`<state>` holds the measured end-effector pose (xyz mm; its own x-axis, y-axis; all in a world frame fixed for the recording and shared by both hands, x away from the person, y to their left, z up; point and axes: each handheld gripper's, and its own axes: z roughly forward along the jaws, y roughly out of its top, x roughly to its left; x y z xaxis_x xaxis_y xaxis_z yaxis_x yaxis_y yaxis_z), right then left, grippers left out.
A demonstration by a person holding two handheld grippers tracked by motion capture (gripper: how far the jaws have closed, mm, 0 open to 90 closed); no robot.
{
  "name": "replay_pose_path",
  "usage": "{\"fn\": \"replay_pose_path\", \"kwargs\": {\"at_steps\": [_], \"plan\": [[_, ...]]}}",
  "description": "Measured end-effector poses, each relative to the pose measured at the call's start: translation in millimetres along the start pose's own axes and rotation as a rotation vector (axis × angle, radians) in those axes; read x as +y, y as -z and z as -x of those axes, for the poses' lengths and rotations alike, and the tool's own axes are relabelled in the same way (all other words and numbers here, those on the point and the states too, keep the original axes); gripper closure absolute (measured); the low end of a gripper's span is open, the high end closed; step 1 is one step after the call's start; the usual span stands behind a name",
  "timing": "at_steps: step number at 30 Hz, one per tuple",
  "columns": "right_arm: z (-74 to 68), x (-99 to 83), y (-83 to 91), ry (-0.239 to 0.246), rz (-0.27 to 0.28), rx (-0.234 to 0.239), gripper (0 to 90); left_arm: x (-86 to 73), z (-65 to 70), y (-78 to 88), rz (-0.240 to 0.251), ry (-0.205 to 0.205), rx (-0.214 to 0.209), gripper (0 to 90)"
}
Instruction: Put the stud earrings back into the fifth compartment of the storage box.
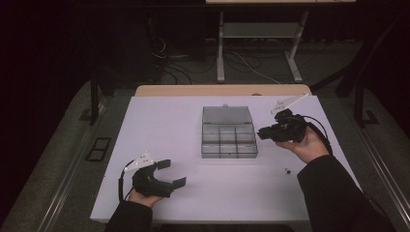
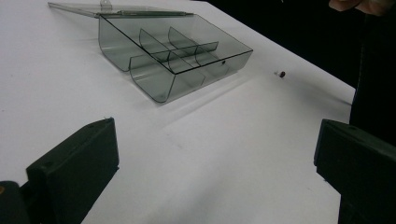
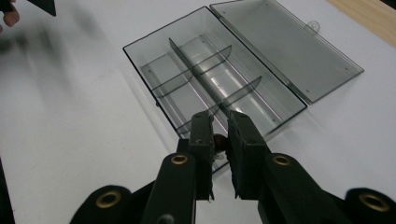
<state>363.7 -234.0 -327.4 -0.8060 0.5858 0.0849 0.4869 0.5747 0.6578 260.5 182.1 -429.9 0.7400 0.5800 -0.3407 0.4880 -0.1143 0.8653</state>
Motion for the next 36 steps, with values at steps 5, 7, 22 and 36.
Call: {"fn": "replay_pose_path", "kwargs": {"at_steps": [5,7,22,36], "plan": [[-3.0,9.1,-12.2,0.01,-0.006,0.014,79.5,0.2,-0.6,0.5,-0.001,-0.003,-0.001,0.0],[-3.5,12.5,-17.3,0.015,-0.006,0.02,79.4,0.1,-0.7,0.7,-0.001,-0.004,0.0,0.0],[-6.1,29.2,-54.9,0.053,-0.049,0.031,79.5,0.2,-0.8,1.2,0.001,-0.006,-0.002,0.0],[2.3,43.9,-78.8,0.046,-0.053,0.043,79.5,0.3,-1.6,1.0,-0.002,-0.008,-0.005,0.0]]}}
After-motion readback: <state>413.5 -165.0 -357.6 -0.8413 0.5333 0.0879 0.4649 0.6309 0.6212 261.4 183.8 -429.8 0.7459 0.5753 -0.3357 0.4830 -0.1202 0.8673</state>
